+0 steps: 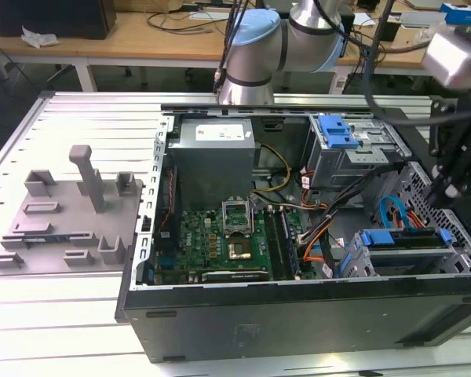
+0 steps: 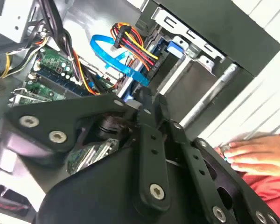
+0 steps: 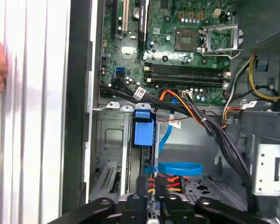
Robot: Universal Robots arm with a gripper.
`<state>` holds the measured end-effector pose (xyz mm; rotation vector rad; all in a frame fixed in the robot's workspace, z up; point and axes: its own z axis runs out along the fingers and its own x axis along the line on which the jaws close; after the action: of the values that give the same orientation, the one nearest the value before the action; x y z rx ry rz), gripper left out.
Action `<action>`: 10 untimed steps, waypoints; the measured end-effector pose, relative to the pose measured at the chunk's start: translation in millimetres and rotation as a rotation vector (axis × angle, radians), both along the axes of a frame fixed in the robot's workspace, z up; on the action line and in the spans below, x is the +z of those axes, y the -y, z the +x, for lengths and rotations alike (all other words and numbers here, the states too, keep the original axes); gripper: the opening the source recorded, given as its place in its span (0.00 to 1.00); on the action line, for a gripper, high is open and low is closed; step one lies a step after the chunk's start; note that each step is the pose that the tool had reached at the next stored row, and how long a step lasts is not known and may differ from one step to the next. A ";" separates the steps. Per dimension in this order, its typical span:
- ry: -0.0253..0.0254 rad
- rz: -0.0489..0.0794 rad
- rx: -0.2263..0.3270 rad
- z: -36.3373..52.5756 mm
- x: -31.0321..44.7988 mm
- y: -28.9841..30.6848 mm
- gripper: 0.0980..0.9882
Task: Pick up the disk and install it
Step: 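Insert the second disk wire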
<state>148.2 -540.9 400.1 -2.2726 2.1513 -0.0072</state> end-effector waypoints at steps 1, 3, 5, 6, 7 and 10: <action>0.0000 -0.002 0.000 0.0 6.7 -0.2 0.07; 0.0000 -0.005 0.000 0.0 10.6 -0.5 0.01; 0.0000 -0.007 0.000 0.0 10.6 -0.4 0.01; 0.0000 -0.008 0.000 0.0 10.7 -0.5 0.01; 0.0000 -0.009 0.000 0.0 10.7 -0.5 0.01; 0.0000 -0.012 0.000 0.0 10.7 -0.5 0.01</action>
<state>148.2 -540.4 410.8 -2.2790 2.1573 -0.0204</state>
